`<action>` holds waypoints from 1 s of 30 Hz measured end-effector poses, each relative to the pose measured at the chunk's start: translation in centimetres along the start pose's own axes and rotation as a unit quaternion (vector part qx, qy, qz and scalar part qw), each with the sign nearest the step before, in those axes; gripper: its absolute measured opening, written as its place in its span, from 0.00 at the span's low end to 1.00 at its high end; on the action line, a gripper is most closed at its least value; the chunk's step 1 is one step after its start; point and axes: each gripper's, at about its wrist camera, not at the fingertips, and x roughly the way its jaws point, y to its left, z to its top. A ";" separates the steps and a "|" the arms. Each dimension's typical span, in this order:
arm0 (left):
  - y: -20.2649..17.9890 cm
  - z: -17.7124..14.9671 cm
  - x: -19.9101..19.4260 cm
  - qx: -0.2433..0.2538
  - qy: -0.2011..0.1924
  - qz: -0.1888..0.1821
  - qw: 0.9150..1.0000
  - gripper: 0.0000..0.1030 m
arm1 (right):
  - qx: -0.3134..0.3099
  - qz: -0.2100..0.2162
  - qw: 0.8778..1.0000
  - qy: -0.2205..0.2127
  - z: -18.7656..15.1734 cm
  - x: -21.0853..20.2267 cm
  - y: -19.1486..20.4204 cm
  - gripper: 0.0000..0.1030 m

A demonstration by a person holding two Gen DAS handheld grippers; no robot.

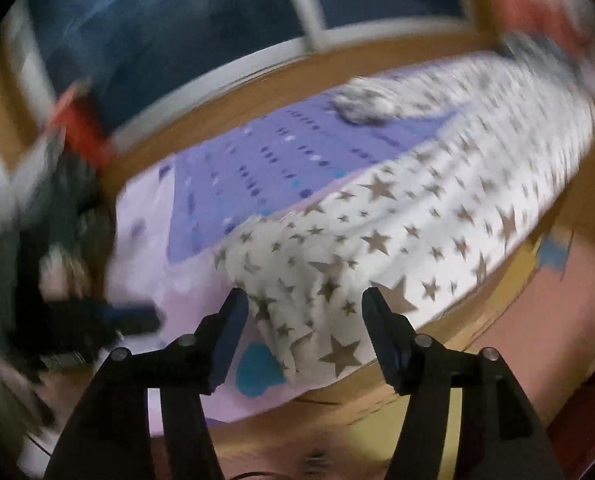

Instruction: Fold clothes

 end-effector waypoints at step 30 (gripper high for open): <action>2.2 -1.0 -3.9 -0.078 -0.043 -0.023 0.996 0.25 | -0.061 0.045 0.997 0.006 -4.6 -1.8 9.2 0.72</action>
